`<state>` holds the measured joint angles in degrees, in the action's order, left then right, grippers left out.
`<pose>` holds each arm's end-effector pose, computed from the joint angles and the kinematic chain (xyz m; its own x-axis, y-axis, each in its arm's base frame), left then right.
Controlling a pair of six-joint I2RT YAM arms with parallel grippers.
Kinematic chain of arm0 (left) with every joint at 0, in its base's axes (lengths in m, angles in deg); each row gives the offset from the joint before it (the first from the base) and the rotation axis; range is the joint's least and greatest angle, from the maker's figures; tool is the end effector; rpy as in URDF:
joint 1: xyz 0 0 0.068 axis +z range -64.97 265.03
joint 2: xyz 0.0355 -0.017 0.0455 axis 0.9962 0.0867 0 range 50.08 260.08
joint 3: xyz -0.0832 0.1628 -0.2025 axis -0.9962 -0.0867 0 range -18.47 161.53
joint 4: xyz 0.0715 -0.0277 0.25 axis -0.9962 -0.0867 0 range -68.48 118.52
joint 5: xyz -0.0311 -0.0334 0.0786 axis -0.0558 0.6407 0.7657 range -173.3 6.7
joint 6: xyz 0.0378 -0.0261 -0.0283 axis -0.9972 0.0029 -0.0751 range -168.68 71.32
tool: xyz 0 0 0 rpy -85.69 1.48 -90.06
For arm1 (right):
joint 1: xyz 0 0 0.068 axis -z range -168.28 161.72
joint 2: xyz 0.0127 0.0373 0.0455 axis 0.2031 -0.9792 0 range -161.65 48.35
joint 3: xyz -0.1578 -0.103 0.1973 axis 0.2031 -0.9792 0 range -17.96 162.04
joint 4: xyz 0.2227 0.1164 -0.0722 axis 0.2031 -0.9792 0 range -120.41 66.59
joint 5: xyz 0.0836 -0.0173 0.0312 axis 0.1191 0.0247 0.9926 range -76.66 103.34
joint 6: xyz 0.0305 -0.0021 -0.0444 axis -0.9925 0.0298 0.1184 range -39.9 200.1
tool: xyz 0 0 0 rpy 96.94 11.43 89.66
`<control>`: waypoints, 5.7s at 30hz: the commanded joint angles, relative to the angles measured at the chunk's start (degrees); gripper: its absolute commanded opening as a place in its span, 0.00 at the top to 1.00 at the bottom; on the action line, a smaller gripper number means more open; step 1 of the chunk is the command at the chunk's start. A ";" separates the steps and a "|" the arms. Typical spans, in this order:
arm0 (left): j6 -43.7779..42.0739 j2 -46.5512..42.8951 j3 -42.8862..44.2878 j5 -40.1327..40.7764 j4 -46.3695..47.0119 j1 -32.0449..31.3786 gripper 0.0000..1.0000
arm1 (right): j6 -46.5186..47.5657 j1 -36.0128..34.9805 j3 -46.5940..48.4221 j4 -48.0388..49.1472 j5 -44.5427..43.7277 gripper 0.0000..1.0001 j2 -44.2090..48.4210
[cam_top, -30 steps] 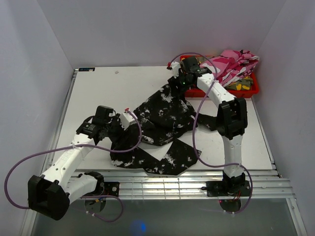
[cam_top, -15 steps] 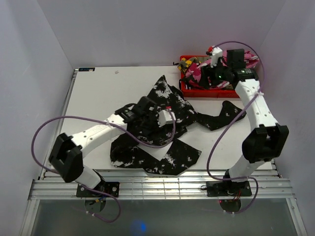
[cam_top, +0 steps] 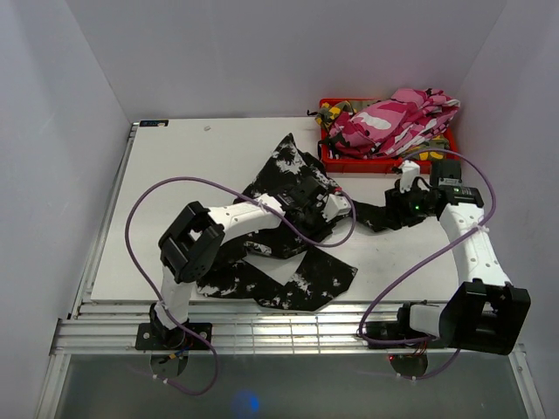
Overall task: Fold and stack the trousers
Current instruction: Move the trousers to the center of the board, then flatten the trousers out
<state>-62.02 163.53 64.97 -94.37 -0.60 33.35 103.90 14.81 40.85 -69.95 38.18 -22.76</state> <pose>0.2570 -0.3362 0.1916 -0.3262 0.7778 -0.5372 0.9314 0.3615 -0.0421 0.2422 0.0018 0.2788 -0.7141 -0.3281 -0.6184 -0.4985 0.8585 0.1202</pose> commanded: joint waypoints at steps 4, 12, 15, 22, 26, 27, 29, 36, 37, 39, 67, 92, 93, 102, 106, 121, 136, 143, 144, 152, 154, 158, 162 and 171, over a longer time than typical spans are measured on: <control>7.45 3.09 2.34 -1.06 4.33 -0.88 0.45 | 6.17 7.00 0.78 -3.02 1.97 0.43 3.00; 10.79 7.75 4.54 -0.36 6.80 -0.97 0.57 | 8.64 7.72 0.26 -4.26 2.93 0.43 3.09; 11.58 6.88 4.54 1.92 6.80 -0.62 0.86 | 9.43 7.72 -0.36 -3.64 2.93 0.44 2.38; 16.59 -7.76 4.63 -2.37 5.48 6.67 1.00 | 11.19 6.58 -0.97 -0.57 3.73 0.46 -1.48; 19.23 -20.70 0.77 -6.42 7.85 15.01 1.00 | 10.93 3.68 -0.36 2.15 1.71 0.48 -5.34; 20.28 -23.25 -0.11 -7.03 8.20 19.21 1.00 | 10.75 2.28 -0.10 2.86 1.35 0.48 -5.88; 21.25 -29.56 -2.48 -6.86 7.95 23.88 1.00 | 10.23 0.52 0.95 4.09 0.39 0.49 -7.37; 19.24 -42.59 -15.02 4.21 4.60 47.67 1.00 | 10.40 -14.40 2.46 6.38 -5.49 0.49 -10.54; 18.28 -43.13 -16.71 4.56 4.08 50.34 1.00 | 10.57 -16.26 2.37 6.64 -6.37 0.48 -10.97; 16.69 -44.10 -21.97 4.92 4.34 58.48 1.00 | 10.57 -20.90 2.28 7.52 -8.40 0.47 -12.73; 0.78 -27.76 -26.93 3.26 12.08 77.17 0.77 | 16.02 -42.03 -6.94 17.01 -20.88 0.63 -27.95; -21.90 -23.10 -21.30 -16.09 -8.50 77.26 0.34 | 49.33 2.67 -11.00 9.54 -22.56 0.92 5.46; -21.90 -22.75 -21.65 -16.09 -7.97 77.34 0.34 | 49.33 4.27 -10.38 9.19 -21.86 0.92 4.76; -20.76 -18.36 -20.86 -13.89 -5.15 77.26 0.32 | 52.40 19.66 -4.32 7.87 -14.65 0.92 1.41; -19.01 -15.46 -20.77 -12.14 -3.66 77.26 0.33 | 53.46 22.39 -2.03 7.96 -9.21 0.92 1.50; -18.64 -12.37 -23.75 -5.19 -3.13 79.36 1.00 | 58.63 31.87 -5.70 11.39 0.65 0.92 8.70; -26.03 -30.38 -25.44 -13.01 -17.37 82.79 0.31 | 69.91 44.98 3.57 -10.83 3.11 0.04 0.55; -25.86 -27.07 -20.34 -16.52 -19.83 82.79 0.30 | 65.43 42.45 14.93 -26.40 2.67 0.07 -12.63; -25.59 -26.44 -19.99 -17.22 -20.00 82.79 0.30 | 63.85 41.74 15.63 -26.58 2.32 0.07 -15.26; -22.69 -20.82 -16.03 -20.31 -20.18 81.92 0.30 | 45.13 30.25 21.08 -15.89 1.27 0.09 -23.80; -22.08 -20.46 -15.94 -20.57 -20.10 81.65 0.31 | 39.77 27.42 21.09 -12.53 -1.62 0.09 -25.56; -21.55 -20.02 -16.38 -20.48 -18.96 81.48 0.31 | 34.40 20.56 19.68 -4.45 -7.69 0.10 -28.46; -21.46 -19.06 -16.47 -20.22 -18.60 81.39 0.31 | 33.78 17.13 20.91 -3.11 -11.04 0.12 -33.56; -20.76 -16.95 -15.85 -20.66 -17.37 81.39 0.31 | 37.64 13.78 21.26 -4.69 -10.43 0.20 -37.08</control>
<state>-83.12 146.79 47.29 -112.66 -19.11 114.87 140.48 29.43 60.28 -74.22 27.10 -59.96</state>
